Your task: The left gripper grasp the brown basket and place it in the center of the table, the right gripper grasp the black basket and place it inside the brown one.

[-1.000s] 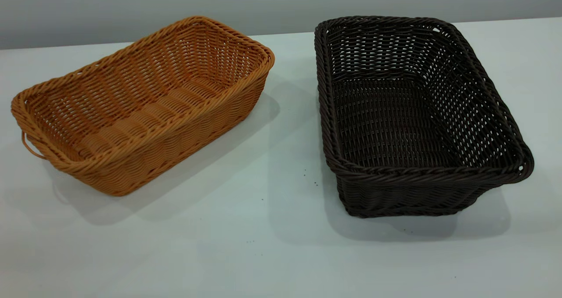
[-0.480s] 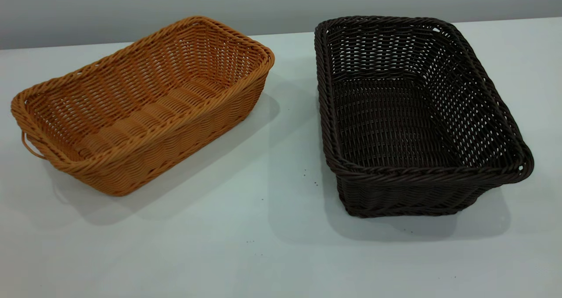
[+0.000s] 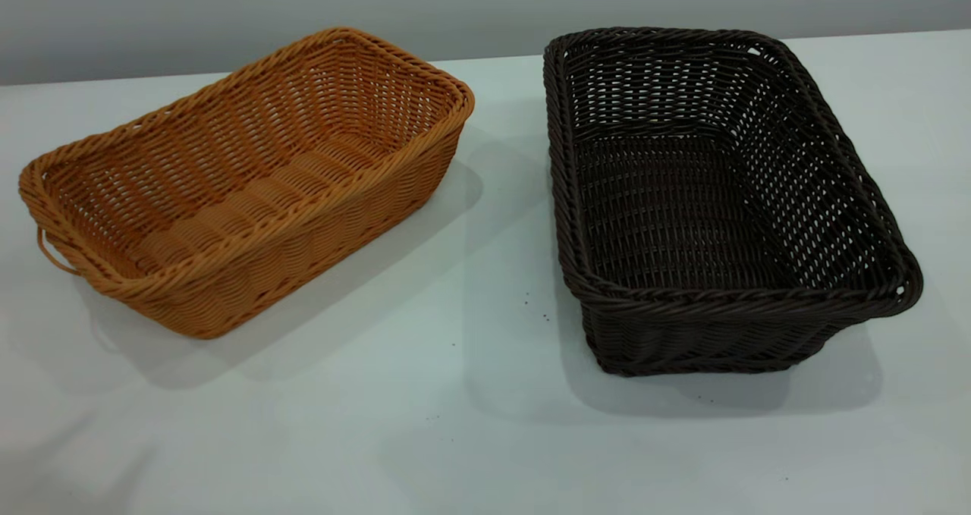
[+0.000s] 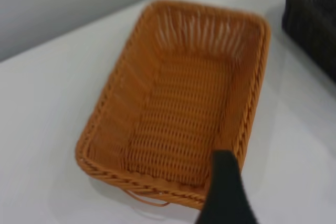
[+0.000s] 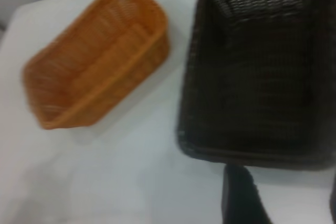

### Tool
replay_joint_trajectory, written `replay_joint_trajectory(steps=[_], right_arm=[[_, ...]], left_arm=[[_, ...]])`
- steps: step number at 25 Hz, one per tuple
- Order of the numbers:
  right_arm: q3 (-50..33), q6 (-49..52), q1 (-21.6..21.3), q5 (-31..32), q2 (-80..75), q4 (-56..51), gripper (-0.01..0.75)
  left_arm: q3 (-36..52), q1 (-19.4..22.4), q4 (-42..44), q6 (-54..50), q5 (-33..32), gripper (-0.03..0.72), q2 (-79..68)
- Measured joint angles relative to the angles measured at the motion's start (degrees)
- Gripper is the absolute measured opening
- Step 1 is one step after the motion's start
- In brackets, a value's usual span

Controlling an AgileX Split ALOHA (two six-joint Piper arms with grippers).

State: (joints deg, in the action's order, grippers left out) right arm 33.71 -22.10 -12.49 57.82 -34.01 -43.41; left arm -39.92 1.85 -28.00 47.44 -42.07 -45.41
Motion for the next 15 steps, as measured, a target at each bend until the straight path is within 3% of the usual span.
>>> replay_joint_trajectory(steps=[9, 15], right_arm=[[0.0, -3.4, 0.0, -2.5, -9.8, -21.0, 0.362], [-0.1, 6.3, 0.0, -2.7, -13.3, -23.2, 0.362]], left_arm=[[0.1, -7.5, 0.9, 2.2, 8.1, 0.474, -16.1], [0.1, -7.9, 0.9, 2.2, 14.6, 0.477, -20.6]])
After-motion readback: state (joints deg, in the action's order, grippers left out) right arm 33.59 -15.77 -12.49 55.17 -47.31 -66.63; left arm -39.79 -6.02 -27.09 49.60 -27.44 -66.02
